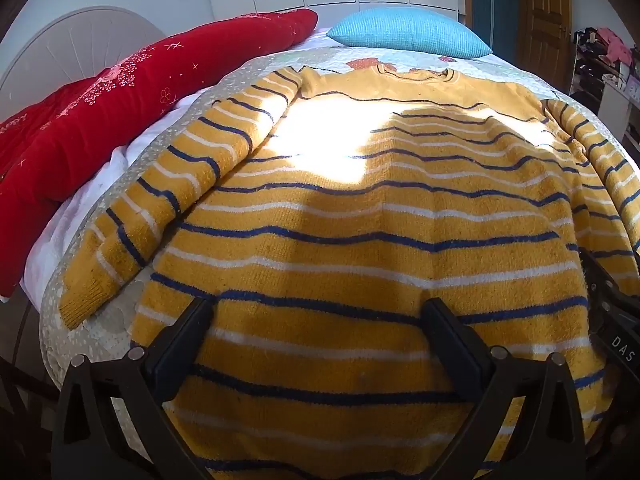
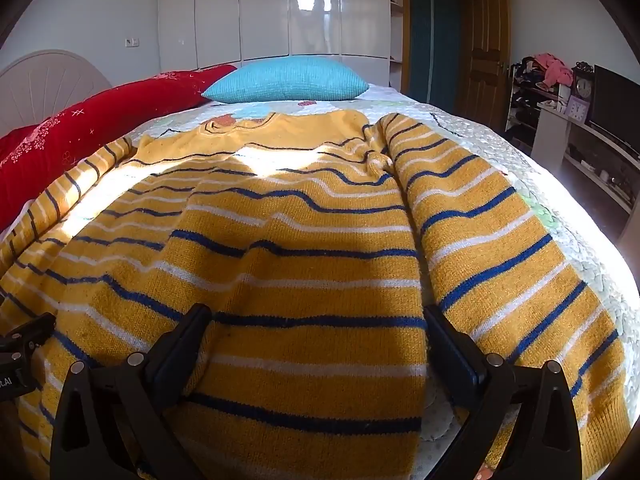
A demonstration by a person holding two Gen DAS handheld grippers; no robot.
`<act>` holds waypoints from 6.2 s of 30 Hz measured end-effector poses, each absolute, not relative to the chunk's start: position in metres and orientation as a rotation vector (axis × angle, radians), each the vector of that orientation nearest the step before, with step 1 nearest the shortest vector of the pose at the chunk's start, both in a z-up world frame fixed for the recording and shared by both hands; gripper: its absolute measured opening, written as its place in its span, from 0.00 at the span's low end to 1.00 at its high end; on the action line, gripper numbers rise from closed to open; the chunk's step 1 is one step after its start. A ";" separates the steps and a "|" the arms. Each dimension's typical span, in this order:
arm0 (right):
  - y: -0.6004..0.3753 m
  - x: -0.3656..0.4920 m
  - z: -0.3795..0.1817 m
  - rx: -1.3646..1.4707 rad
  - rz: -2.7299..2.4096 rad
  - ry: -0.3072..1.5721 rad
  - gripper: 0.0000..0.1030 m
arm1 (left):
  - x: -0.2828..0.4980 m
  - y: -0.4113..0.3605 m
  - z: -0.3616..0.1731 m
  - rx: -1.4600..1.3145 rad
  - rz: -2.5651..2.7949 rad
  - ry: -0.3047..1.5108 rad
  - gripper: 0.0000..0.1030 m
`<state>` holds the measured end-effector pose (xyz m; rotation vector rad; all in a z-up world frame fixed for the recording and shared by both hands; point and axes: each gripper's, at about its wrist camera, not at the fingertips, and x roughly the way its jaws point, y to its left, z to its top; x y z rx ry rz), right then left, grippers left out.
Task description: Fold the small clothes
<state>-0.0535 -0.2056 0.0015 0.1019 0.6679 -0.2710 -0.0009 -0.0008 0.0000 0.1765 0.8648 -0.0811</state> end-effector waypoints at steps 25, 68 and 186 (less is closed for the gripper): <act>-0.203 -0.058 -0.001 0.087 -0.285 0.639 1.00 | -0.003 0.000 0.002 0.158 -0.087 0.843 1.00; -0.204 -0.057 -0.001 0.058 -0.294 0.643 0.99 | 0.040 0.175 0.043 -0.054 0.130 0.904 0.99; -0.235 -0.139 -0.042 0.698 0.279 1.050 0.46 | -0.050 0.115 -0.015 -0.342 -0.476 1.060 0.76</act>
